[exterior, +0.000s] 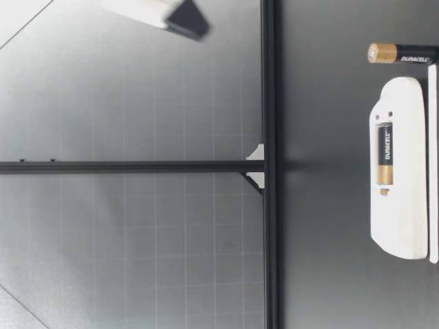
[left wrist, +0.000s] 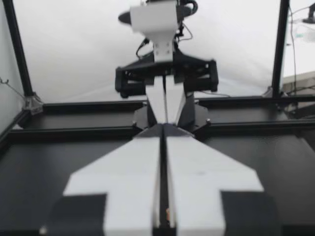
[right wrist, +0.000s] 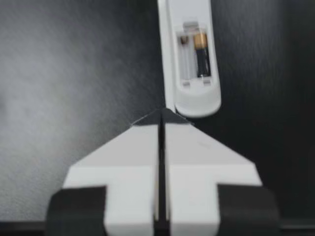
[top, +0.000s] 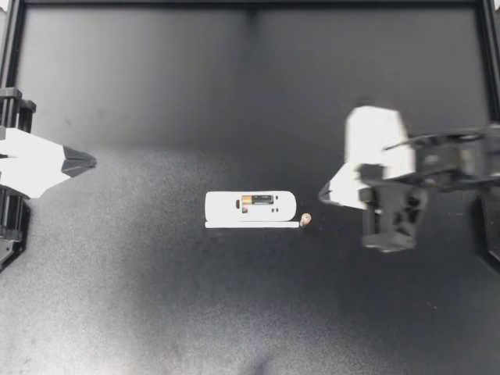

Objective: Place the battery into the slot of the remote controller.

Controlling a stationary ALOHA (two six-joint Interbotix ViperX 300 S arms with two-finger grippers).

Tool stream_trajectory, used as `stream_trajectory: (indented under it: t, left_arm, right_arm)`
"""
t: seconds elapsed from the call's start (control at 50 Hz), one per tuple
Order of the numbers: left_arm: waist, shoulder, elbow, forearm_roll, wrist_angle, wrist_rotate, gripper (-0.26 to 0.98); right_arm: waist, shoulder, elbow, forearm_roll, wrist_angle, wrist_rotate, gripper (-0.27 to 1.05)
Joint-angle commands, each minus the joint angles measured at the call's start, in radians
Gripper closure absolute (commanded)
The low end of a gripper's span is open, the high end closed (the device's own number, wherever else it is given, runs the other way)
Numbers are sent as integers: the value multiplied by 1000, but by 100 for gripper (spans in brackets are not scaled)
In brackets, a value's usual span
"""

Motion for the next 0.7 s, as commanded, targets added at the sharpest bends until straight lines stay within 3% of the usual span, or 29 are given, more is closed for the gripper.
stream_trajectory:
  t: [0.0, 0.16, 0.48, 0.68]
  left_arm:
    - [5, 6, -11, -2, -11, 0, 87]
    - [3, 8, -8, 0, -11, -3, 87]
    - [3, 8, -2, 0, -11, -5, 87]
    - [3, 8, 0, -2, -11, -9, 87]
  right_arm:
    - [-6, 37, -49, -6, 34, -2, 92]
    - [-8, 101, -66, -6, 48, -2, 81]
    - [-6, 207, -91, -6, 51, -6, 35]
    - [-6, 261, -97, -11, 40, -11, 35]
